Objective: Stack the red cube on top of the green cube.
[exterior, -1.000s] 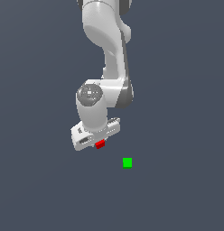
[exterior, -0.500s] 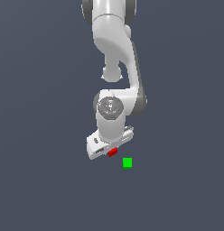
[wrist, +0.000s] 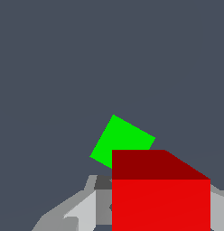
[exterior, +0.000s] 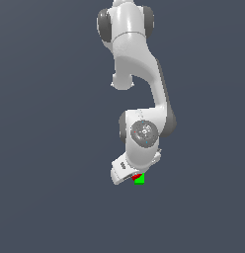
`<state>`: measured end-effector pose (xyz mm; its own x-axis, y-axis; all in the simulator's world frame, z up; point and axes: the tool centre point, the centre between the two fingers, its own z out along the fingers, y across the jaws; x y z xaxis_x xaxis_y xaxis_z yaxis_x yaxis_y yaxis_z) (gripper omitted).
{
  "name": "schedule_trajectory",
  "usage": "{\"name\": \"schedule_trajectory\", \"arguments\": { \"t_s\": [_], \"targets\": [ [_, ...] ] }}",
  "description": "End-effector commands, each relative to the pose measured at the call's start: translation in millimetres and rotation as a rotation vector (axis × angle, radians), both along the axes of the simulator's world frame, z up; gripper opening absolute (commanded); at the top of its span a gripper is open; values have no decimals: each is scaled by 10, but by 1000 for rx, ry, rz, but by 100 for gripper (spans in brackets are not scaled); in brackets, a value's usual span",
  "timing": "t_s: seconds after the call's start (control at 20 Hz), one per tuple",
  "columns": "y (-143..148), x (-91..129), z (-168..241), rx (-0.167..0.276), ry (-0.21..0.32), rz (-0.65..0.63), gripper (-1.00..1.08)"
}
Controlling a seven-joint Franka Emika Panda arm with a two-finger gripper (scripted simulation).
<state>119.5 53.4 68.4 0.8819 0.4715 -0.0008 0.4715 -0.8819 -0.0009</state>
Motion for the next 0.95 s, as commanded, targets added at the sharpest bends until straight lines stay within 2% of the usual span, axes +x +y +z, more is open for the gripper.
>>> {"name": "schedule_trajectory", "arguments": {
  "t_s": [0.0,0.4,0.45,0.9],
  "targets": [
    [70,48,-24,0,-1,-1,-100],
    [157,99,-60,0,-1,-1,-100],
    [157,99,-60,0,-1,-1,100],
    [157,99,-60,0,-1,-1,100]
  ]
}}
